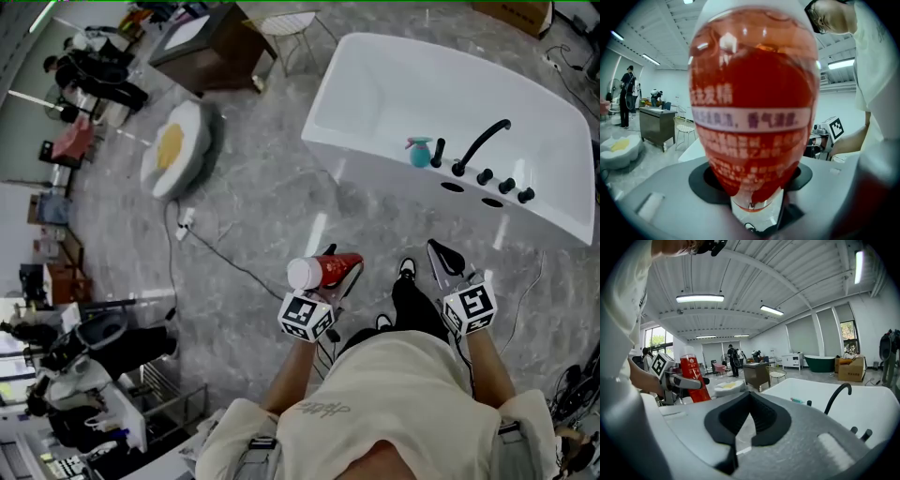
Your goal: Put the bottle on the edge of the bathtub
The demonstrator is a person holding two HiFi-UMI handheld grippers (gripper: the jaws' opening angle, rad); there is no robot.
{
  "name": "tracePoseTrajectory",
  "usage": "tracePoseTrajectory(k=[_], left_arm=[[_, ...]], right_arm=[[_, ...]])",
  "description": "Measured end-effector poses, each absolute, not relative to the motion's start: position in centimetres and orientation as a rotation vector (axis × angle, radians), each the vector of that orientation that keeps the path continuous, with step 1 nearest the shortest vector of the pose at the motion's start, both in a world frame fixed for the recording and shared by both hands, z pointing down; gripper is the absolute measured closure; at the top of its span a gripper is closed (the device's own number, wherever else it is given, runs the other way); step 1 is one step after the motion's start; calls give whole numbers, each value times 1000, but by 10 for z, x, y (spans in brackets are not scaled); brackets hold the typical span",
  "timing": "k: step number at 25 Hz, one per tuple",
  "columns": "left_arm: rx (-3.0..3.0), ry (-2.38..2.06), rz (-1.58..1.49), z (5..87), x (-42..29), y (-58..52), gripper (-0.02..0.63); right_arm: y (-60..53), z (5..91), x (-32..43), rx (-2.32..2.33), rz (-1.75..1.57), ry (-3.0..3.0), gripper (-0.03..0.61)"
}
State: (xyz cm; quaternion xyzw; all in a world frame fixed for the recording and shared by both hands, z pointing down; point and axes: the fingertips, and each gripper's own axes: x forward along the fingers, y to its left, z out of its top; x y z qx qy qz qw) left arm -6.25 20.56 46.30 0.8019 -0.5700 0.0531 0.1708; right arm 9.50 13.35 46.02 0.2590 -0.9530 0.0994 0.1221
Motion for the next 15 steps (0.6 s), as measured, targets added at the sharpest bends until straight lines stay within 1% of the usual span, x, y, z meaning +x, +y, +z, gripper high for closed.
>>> tracePoseTrajectory(k=[8,15], left_arm=[[2291,-1671,145,439,-62,112,314],[2279,-1658,201,442,-68,71,314]], right_arm=[[39,456,84,713,303,-2825,578],[-2,460,62,654,311,-2827,578]])
